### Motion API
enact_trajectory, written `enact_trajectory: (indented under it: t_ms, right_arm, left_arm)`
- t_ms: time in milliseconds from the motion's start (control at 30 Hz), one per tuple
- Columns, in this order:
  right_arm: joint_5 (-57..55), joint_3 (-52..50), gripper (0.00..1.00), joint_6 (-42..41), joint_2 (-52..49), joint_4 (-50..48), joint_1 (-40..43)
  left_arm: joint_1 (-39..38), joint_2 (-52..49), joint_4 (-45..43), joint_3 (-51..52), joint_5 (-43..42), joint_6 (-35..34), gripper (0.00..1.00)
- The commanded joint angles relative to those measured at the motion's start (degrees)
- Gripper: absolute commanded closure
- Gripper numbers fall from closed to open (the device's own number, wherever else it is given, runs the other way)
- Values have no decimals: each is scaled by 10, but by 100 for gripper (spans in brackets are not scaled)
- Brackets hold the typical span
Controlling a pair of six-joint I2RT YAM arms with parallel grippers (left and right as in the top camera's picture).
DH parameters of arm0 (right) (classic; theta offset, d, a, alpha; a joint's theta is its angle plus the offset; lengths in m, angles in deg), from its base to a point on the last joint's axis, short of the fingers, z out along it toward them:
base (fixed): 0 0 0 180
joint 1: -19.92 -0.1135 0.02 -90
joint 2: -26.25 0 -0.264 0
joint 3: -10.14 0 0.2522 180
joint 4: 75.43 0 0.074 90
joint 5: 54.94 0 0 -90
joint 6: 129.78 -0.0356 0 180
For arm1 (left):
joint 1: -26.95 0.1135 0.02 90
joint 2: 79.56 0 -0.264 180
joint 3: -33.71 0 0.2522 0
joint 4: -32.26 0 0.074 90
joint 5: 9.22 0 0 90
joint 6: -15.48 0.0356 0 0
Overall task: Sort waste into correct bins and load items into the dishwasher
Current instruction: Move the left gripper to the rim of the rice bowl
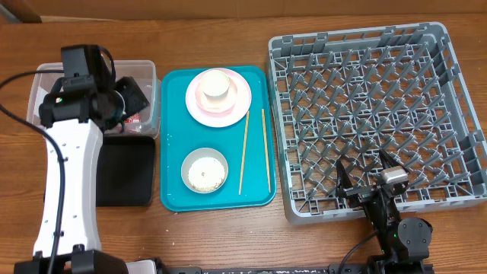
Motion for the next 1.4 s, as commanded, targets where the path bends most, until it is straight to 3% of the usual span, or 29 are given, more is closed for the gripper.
enact_trajectory:
  t_ms: [0, 167, 367, 1000, 1167, 1367]
  right_arm:
    - [3, -6, 0, 0, 5, -3, 2]
    - [3, -6, 0, 0, 5, -3, 2]
    - [3, -6, 0, 0, 5, -3, 2]
    - [3, -6, 0, 0, 5, -3, 2]
    - [3, -6, 0, 0, 5, -3, 2]
    - [3, -6, 0, 0, 5, -3, 2]
  left_arm:
    - [-15, -5, 48, 0, -136, 43, 43]
    - [-83, -4, 84, 40, -136, 67, 53]
    - [-197, -5, 26, 117, -129, 59, 65]
    - [-462, -5, -8, 161, 145, -89, 67]
    - [-492, -5, -8, 162, 189, -117, 73]
    - [-493, -5, -9, 181, 215, -143, 73]
